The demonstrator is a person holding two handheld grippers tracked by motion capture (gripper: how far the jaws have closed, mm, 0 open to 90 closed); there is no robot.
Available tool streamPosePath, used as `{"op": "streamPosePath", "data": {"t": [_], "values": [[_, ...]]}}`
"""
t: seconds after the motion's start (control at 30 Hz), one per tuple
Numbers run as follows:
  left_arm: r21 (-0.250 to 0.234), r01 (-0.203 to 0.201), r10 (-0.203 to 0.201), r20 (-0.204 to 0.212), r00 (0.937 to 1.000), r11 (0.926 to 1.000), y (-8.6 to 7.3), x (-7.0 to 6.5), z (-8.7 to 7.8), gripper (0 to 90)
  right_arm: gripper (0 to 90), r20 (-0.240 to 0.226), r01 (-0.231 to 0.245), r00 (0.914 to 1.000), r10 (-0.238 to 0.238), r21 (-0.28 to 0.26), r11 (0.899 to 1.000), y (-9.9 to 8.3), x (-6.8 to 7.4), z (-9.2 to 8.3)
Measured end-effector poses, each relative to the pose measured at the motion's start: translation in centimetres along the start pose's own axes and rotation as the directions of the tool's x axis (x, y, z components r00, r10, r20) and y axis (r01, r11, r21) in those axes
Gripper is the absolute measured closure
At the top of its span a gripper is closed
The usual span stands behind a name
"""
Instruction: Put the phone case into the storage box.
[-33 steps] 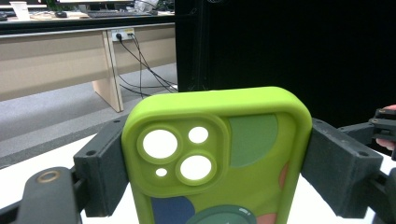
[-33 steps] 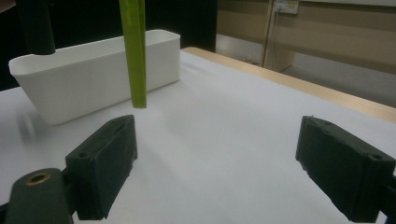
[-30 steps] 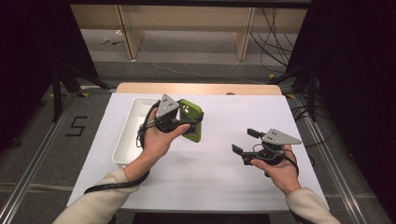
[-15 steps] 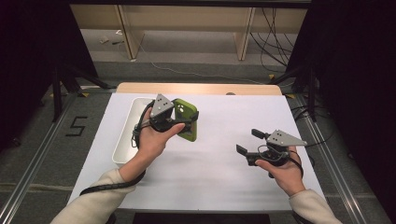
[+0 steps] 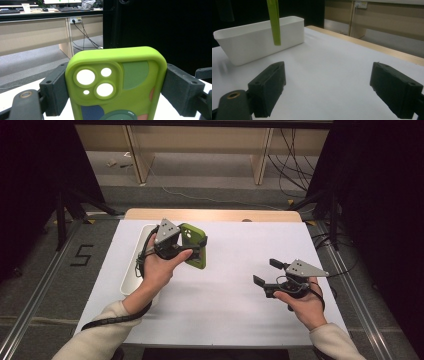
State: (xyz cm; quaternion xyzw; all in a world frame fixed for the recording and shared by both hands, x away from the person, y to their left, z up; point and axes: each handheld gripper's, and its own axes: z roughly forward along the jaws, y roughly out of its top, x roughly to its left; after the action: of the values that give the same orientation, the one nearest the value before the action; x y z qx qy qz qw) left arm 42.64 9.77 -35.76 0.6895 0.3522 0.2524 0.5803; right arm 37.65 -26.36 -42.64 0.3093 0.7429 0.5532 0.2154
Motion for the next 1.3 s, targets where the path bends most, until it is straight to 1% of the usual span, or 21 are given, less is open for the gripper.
{"op": "streamPosePath", "data": {"t": [0.23,0.43,0.7,0.87,1.3], "values": [[0.0,0.001,-0.001,-0.012,0.9999,1.0,0.1,0.2,-0.1,16.2,14.8,0.004,-0.005,1.0,0.005,0.006,1.0,-0.1,0.0,0.0],[0.005,-0.011,0.011,-0.017,0.9998,0.9999,0.1,0.3,-0.1,16.2,14.8,0.01,-0.008,0.9999,0.007,0.005,1.0,-0.1,-0.1,0.0],[0.011,-0.006,0.006,-0.028,0.9996,0.9999,0.0,0.7,-0.1,16.2,14.9,0.011,-0.009,0.9999,0.009,0.006,1.0,-0.1,-0.1,0.0],[0.01,-0.006,0.006,-0.03,0.9995,0.9999,0.1,0.8,-0.1,16.2,14.9,0.01,-0.009,0.9999,0.009,0.006,1.0,-0.2,-0.1,0.0],[0.007,0.0,0.0,-0.049,0.9988,1.0,0.4,1.5,-0.4,16.2,14.8,0.011,-0.014,0.9998,0.014,0.005,1.0,-0.2,-0.1,0.0]]}}
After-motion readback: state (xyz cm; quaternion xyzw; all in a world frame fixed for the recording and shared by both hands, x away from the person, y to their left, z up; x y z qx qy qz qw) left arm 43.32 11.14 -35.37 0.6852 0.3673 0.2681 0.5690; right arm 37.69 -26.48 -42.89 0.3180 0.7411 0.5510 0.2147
